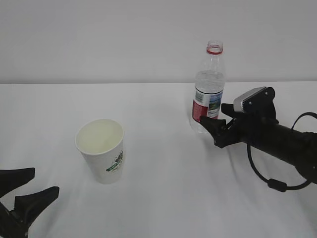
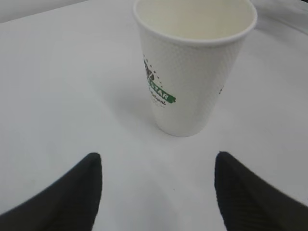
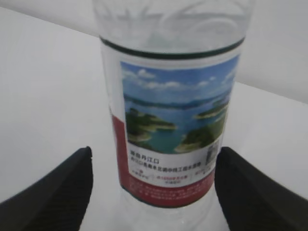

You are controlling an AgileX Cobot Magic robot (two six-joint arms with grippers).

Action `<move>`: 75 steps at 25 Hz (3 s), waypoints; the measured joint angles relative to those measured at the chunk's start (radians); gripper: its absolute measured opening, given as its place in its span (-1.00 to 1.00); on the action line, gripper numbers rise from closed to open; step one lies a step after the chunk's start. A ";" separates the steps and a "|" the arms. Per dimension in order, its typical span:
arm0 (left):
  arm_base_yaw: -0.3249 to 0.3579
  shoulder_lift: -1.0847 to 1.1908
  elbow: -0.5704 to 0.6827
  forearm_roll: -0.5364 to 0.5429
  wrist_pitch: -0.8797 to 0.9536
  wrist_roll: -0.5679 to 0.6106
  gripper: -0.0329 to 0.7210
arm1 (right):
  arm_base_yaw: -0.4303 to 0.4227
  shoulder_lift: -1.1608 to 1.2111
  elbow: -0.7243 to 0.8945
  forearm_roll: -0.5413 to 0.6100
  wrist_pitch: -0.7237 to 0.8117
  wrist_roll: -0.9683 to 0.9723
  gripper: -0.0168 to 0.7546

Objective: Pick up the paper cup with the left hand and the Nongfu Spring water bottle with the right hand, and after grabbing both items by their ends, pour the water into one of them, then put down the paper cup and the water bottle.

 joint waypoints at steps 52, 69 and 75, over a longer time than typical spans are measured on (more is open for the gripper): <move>0.000 0.000 0.000 0.000 0.000 0.002 0.48 | 0.053 0.135 -0.233 -0.044 0.056 0.112 0.79; 0.000 0.000 0.000 0.000 0.000 0.002 0.48 | 0.093 0.135 -0.309 -0.035 0.150 0.110 0.67; 0.000 0.000 0.000 0.000 0.000 0.002 0.48 | 0.093 0.135 -0.309 -0.031 0.151 0.108 0.42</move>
